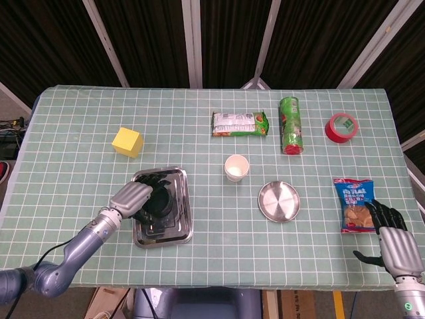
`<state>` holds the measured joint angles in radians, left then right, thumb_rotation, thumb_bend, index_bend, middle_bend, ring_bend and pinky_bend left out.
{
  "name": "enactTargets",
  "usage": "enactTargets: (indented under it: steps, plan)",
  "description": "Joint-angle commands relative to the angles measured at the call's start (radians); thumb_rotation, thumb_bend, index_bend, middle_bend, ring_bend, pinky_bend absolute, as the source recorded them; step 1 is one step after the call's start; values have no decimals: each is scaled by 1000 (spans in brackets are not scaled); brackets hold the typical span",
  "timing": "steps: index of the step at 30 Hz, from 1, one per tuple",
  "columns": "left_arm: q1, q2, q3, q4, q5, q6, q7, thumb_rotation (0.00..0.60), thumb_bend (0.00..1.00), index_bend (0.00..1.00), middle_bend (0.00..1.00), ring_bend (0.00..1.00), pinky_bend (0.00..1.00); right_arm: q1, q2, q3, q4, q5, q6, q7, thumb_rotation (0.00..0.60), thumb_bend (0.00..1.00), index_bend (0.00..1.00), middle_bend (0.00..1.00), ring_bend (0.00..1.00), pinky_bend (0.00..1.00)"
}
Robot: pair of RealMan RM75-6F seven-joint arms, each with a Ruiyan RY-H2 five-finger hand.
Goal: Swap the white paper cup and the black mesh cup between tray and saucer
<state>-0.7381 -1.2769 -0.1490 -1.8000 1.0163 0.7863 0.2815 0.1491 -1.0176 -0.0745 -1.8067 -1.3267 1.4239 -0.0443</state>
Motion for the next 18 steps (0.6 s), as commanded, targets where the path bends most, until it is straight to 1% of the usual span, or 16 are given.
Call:
enactTargets:
  steps: [1,3,6,11,13,18]
  plan:
    - [-8,-7,10,15,4,-5,0,600,57,120,0,0,109,-2,0,5,0,-1,-8,3,600,10,0,0,0,0]
    - [-12,-8,16,22,10,-11,-5,600,77,125,0,2,137,-6,-3,11,2,-2,-6,-3,600,10,0,0,0,0]
    - [-15,-4,25,34,24,-21,-20,600,134,147,17,47,198,-12,-11,20,1,-3,-5,-8,600,10,0,0,0,0]
    - [-16,1,31,59,52,-37,-68,600,318,207,116,133,264,-16,-19,34,9,4,-15,-8,600,10,0,0,0,0]
    - [-13,-2,30,74,73,-28,-81,600,357,224,147,162,288,-17,-22,38,13,6,-22,-4,600,10,0,0,0,0]
    - [-5,-19,23,104,118,-1,-129,600,452,273,243,231,386,-19,-27,50,20,14,-37,4,600,10,0,0,2,0]
